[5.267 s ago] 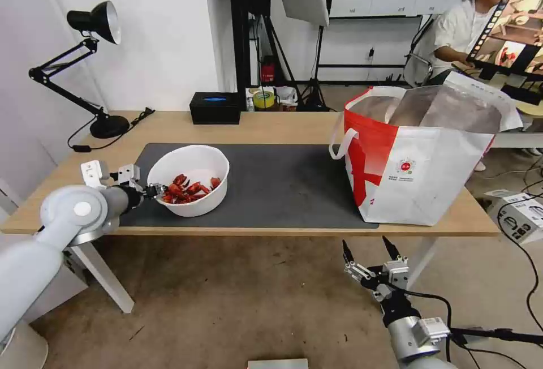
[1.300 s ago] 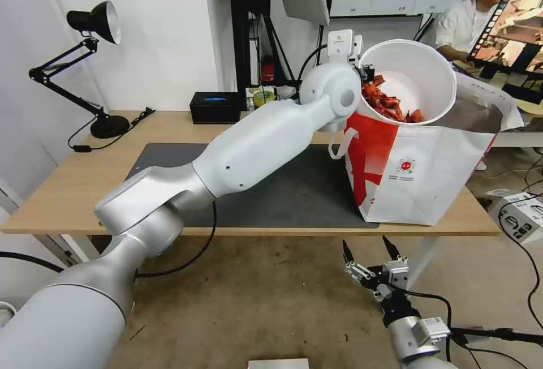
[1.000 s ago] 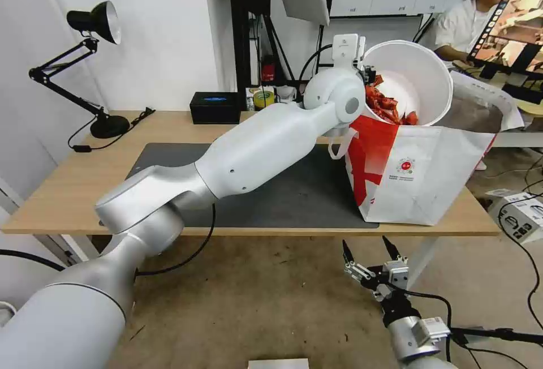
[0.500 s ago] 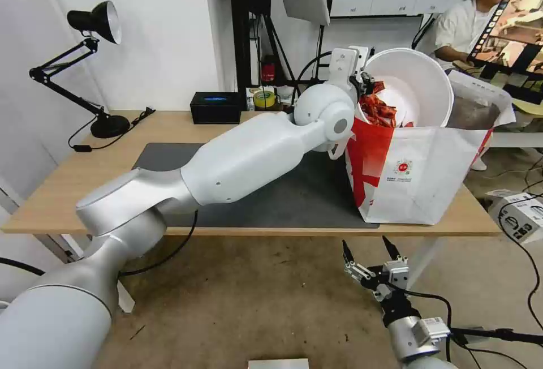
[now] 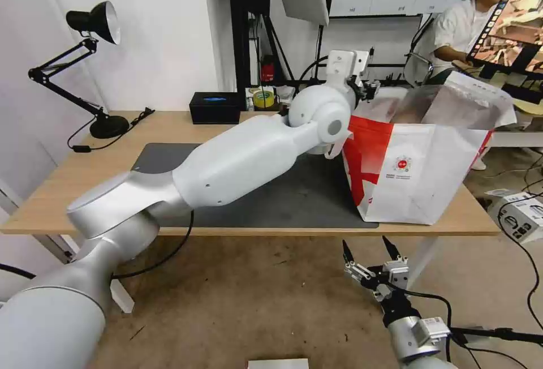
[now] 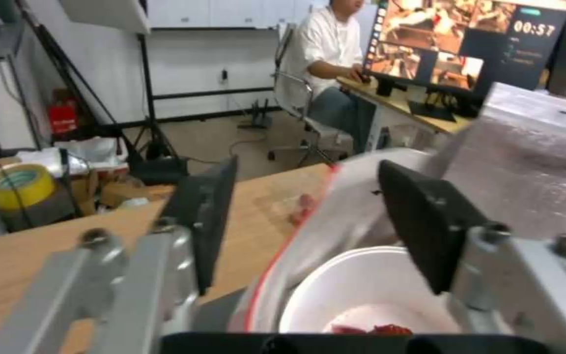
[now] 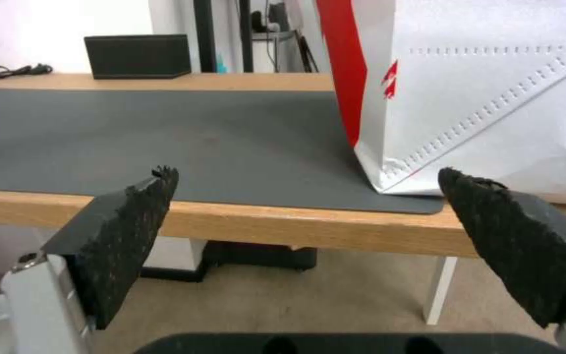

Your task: Pick up the trash from the table and place it into the takeout bag.

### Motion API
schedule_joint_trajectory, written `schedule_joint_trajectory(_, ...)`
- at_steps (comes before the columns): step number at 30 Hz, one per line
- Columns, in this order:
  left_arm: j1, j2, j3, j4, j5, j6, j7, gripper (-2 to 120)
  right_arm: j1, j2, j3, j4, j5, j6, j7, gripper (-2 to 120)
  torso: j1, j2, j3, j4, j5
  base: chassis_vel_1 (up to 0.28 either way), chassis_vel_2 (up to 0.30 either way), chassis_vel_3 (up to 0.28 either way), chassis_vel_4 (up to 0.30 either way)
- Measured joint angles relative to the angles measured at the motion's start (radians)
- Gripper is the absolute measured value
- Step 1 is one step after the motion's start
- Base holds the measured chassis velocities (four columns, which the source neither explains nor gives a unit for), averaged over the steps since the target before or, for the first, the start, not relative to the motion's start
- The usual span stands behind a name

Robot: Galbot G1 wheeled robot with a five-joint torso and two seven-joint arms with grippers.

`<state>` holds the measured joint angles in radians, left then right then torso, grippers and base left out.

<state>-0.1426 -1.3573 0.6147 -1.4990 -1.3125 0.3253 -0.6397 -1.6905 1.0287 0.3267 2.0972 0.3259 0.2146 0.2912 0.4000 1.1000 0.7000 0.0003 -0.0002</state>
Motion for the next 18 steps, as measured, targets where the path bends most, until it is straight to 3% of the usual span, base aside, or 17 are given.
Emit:
schedule_joint_trajectory(9, 0.080, 0.168, -0.033, -0.114, 0.029, -0.113, 0.068, 97, 0.000, 0.000, 0.000, 0.000, 0.000, 0.000, 0.000, 100, 0.000, 0.000, 0.000, -0.0002, 0.0001, 0.000, 0.000, 0.000, 0.000)
schedule_joint_trajectory(10, 0.080, 0.168, -0.033, -0.114, 0.029, -0.113, 0.068, 97, 0.000, 0.000, 0.000, 0.000, 0.000, 0.000, 0.000, 100, 0.000, 0.000, 0.000, -0.0002, 0.0001, 0.000, 0.000, 0.000, 0.000)
schedule_joint_trajectory(15, 0.207, 0.321, -0.105, -0.219, 0.058, -0.139, 0.118, 100, 0.000, 0.000, 0.000, 0.000, 0.000, 0.000, 0.000, 100, 0.000, 0.000, 0.000, -0.0004, -0.0001, 0.000, 0.000, 0.000, 0.000)
schedule_joint_trajectory(16, 0.207, 0.321, -0.105, -0.219, 0.058, -0.139, 0.118, 100, 0.000, 0.000, 0.000, 0.000, 0.000, 0.000, 0.000, 100, 0.000, 0.000, 0.000, -0.0004, -0.0001, 0.000, 0.000, 0.000, 0.000)
schedule_joint_trajectory(18, 0.340, 0.429, -0.201, -0.273, 0.105, -0.161, 0.172, 100, 0.000, 0.000, 0.000, 0.000, 0.000, 0.000, 0.000, 100, 0.000, 0.000, 0.000, 0.0000, -0.0003, 0.000, 0.000, 0.000, 0.000)
